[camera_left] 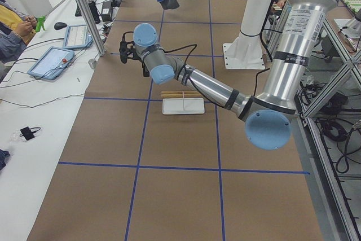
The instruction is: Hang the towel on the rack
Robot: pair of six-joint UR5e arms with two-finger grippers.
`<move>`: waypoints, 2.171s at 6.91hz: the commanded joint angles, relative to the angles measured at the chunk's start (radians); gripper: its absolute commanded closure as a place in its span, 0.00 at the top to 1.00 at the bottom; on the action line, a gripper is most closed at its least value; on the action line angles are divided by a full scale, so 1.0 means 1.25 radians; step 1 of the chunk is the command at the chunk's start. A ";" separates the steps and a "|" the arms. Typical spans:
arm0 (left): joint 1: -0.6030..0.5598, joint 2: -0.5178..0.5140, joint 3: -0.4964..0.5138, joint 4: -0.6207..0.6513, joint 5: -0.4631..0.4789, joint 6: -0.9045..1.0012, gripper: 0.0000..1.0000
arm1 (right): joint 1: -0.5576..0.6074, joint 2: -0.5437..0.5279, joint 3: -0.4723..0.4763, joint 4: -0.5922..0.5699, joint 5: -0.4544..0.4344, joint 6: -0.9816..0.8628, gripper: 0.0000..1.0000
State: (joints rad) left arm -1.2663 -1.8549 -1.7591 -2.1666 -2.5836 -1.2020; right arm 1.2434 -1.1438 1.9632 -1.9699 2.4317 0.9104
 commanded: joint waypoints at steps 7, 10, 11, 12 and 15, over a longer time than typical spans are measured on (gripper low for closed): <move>0.337 -0.234 0.038 -0.133 0.350 -1.105 0.98 | -0.283 0.332 -0.088 0.240 -0.274 0.938 0.00; 0.393 -0.260 0.035 -0.146 0.426 -1.188 0.98 | -0.296 0.359 -0.088 0.255 -0.289 0.997 0.00; 0.408 -0.262 0.038 -0.146 0.430 -1.190 0.98 | -0.299 0.369 -0.088 0.255 -0.289 1.009 0.00; 0.415 -0.262 0.038 -0.147 0.444 -1.191 0.98 | -0.299 0.373 -0.087 0.255 -0.289 1.012 0.00; 0.434 -0.267 0.040 -0.152 0.469 -1.191 0.98 | -0.298 0.385 -0.084 0.252 -0.291 1.034 0.00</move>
State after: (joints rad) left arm -0.7325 -2.1880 -1.7108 -2.3517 -2.0109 -2.6904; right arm 0.8701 -0.6668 1.8546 -1.6523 2.0688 2.1924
